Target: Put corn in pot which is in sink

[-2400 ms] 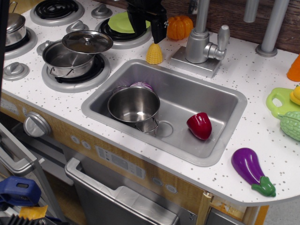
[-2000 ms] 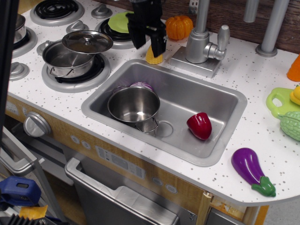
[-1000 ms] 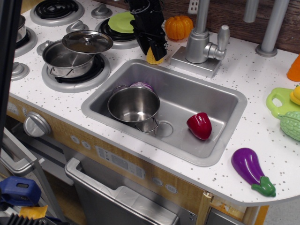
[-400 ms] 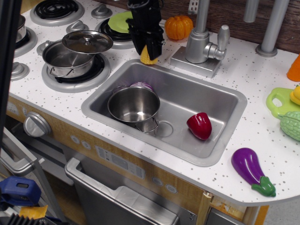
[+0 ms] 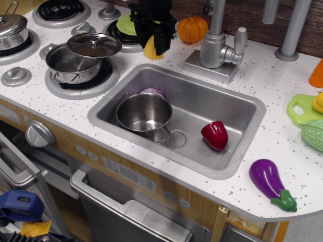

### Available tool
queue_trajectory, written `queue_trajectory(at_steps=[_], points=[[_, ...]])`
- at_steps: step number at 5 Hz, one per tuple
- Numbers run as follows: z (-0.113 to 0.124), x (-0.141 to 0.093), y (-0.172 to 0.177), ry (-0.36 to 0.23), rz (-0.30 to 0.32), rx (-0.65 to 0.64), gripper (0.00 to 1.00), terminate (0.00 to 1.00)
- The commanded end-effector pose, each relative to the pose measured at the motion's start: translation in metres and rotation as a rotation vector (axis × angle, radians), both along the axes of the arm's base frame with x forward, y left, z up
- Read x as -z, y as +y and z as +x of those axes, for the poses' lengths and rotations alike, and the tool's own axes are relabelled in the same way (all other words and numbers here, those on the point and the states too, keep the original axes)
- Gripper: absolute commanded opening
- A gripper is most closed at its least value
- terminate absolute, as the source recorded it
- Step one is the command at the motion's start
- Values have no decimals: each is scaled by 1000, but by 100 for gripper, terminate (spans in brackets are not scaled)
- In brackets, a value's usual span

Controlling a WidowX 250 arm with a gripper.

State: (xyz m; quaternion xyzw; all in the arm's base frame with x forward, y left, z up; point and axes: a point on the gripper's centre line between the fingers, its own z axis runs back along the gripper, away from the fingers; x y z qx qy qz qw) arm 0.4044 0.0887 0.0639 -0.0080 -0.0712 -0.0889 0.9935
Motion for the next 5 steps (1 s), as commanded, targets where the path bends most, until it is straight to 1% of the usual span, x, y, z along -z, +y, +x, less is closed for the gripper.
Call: queue_trajectory(at_steps=[1,2,3,4,5], points=[[-17,-26,-6,-92,15,-74,0,0],[-29,-12,-12,-97,44,-119,0,0],[-41,-2,-18,-97,46,-164,0,0],[-45,2,-17,-77,13,-176,0,0],[-48,8,-21,-83,8,-195,0,100]])
